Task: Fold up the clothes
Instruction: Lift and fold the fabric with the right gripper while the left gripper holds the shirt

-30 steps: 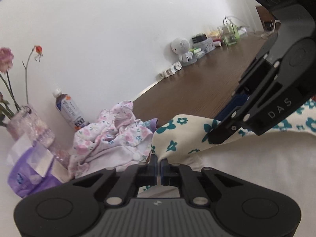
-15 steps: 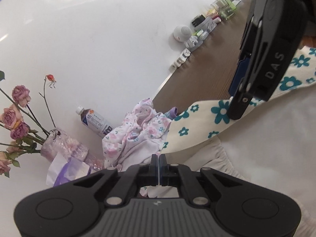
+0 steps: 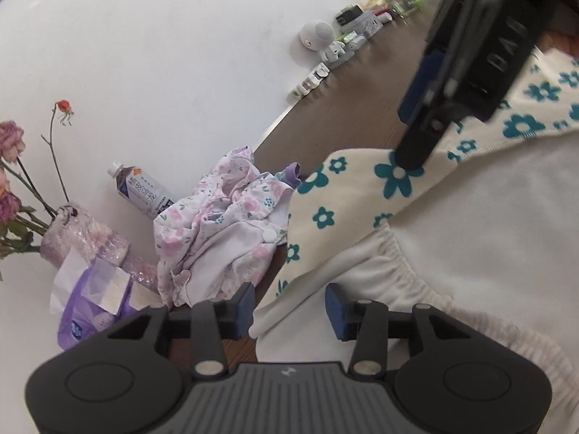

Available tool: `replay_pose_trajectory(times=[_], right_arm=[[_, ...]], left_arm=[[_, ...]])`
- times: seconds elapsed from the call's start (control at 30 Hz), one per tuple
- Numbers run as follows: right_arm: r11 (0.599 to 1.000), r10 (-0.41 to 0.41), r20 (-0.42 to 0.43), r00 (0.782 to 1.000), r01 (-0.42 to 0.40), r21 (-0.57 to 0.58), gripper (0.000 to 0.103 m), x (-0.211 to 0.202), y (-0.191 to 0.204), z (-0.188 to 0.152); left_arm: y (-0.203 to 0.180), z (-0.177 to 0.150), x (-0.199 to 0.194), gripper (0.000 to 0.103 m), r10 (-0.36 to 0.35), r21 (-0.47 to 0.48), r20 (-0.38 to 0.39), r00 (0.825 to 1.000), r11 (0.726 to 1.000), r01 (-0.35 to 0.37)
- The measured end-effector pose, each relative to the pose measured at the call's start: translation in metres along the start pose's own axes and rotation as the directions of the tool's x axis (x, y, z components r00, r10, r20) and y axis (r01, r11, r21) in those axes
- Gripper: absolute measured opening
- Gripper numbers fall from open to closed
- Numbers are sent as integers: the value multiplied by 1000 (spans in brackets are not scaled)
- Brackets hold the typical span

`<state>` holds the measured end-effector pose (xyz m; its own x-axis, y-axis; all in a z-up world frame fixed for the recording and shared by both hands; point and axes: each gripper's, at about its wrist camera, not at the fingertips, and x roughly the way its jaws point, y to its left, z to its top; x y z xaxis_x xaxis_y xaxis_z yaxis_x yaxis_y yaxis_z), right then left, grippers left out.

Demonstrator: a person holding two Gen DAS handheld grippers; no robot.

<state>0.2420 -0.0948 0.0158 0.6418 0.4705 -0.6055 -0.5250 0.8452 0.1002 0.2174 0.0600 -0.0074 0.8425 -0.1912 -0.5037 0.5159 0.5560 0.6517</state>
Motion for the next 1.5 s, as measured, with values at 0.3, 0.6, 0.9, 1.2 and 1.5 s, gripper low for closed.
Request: replay_pose_trajectory(times=[0.3, 0.6, 0.9, 1.2, 1.5], right_arm=[[1000, -1, -16, 1000, 1, -18, 47, 4, 3, -3], [999, -15, -17, 1000, 14, -29, 47, 5, 5, -4], [1000, 24, 39, 999, -25, 4, 50, -13, 8, 4], [998, 67, 64, 996, -67, 2, 38, -8, 24, 7], [998, 47, -34, 998, -48, -30, 16, 32, 34, -10]], left_arm=[[13, 6, 7, 31, -54, -58, 28, 998, 997, 56], [0, 3, -7, 0, 52, -37, 47, 998, 998, -51], [-29, 2, -45, 0, 160, 13, 31, 987, 987, -160], [-52, -7, -37, 0, 164, 71, -80, 983, 985, -159], [-9, 1, -66, 11, 137, -172, -43, 990, 975, -143]])
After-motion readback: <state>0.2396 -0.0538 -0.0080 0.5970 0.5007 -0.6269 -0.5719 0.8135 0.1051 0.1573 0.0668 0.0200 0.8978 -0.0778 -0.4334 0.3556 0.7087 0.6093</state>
